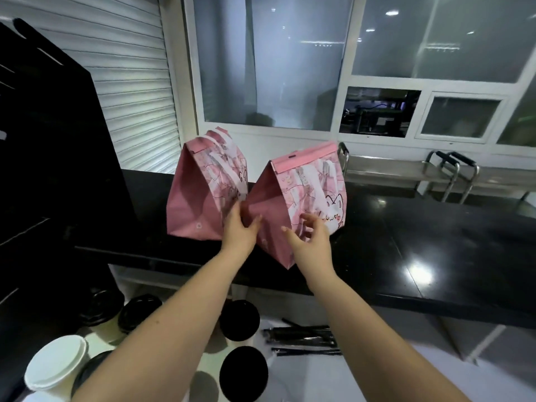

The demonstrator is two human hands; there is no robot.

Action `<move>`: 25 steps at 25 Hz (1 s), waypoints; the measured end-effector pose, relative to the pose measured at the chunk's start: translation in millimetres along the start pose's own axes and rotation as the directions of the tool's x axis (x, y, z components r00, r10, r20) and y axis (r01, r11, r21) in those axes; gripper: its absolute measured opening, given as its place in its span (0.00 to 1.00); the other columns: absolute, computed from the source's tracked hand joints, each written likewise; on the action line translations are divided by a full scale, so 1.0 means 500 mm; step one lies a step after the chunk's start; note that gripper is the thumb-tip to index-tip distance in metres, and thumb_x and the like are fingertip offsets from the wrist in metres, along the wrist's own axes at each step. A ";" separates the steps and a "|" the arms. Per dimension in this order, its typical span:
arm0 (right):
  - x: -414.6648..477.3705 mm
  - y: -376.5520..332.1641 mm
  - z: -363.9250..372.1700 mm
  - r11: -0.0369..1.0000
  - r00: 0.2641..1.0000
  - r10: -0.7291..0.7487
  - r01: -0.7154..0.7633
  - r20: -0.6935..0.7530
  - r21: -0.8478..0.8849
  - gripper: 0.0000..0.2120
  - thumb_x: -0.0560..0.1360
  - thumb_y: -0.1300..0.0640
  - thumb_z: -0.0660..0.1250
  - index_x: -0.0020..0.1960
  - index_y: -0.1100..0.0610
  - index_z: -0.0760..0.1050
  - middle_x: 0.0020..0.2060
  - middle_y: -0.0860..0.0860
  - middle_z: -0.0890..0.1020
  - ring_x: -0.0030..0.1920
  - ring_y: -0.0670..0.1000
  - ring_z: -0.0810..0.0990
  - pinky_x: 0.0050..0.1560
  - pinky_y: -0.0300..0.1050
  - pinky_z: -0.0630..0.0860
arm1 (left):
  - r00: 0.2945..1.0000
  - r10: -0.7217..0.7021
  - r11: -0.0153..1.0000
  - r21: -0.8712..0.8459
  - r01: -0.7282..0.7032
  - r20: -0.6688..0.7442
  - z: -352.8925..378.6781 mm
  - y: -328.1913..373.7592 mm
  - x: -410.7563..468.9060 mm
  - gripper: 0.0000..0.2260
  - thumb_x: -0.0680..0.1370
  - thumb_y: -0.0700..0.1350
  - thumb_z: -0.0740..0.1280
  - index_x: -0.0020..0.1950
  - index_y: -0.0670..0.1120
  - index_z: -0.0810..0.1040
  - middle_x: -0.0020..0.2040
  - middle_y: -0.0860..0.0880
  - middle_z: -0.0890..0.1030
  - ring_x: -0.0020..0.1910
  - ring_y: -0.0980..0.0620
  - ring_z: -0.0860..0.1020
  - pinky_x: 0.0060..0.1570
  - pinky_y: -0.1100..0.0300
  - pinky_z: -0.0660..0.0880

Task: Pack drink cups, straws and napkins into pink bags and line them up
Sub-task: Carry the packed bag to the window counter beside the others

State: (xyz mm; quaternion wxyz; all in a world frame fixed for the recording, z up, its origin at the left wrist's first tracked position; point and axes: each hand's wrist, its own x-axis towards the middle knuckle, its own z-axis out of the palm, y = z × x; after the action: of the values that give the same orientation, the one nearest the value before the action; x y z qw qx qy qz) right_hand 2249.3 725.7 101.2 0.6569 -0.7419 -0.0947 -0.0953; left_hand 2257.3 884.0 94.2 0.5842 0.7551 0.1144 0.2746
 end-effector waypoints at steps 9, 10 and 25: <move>0.019 0.001 0.018 0.999 0.986 0.008 -0.016 -0.167 -0.049 0.18 0.61 0.43 0.76 0.45 0.39 0.71 0.43 0.42 0.80 0.40 0.36 0.79 0.35 0.31 0.73 | 0.971 0.234 0.969 0.084 -0.230 -0.042 0.009 0.003 -0.031 0.24 0.62 0.58 0.78 0.53 0.55 0.74 0.49 0.56 0.74 0.47 0.58 0.74 0.47 0.62 0.73; 0.020 0.002 0.022 0.997 0.983 0.005 -0.019 -0.184 -0.075 0.18 0.61 0.43 0.76 0.45 0.40 0.70 0.42 0.42 0.80 0.39 0.36 0.79 0.33 0.30 0.73 | 0.970 0.242 0.965 0.116 -0.237 -0.031 0.010 0.002 -0.024 0.24 0.63 0.54 0.80 0.53 0.51 0.75 0.49 0.53 0.74 0.47 0.55 0.75 0.48 0.60 0.74; -0.020 0.079 -0.007 0.977 0.982 0.066 -0.100 -0.180 -0.187 0.09 0.72 0.56 0.72 0.43 0.46 0.72 0.39 0.45 0.80 0.39 0.43 0.79 0.37 0.38 0.74 | 0.996 0.085 0.989 0.121 -0.081 -0.022 -0.034 -0.104 -0.057 0.13 0.71 0.41 0.76 0.38 0.54 0.74 0.36 0.57 0.78 0.37 0.67 0.76 0.36 0.76 0.69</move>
State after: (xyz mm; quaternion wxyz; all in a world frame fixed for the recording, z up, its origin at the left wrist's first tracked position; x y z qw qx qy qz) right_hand 2249.9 717.2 61.2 0.5902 -0.7950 0.0033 -0.1405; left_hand 2232.5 898.9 39.9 0.5241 0.7892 0.1072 0.3015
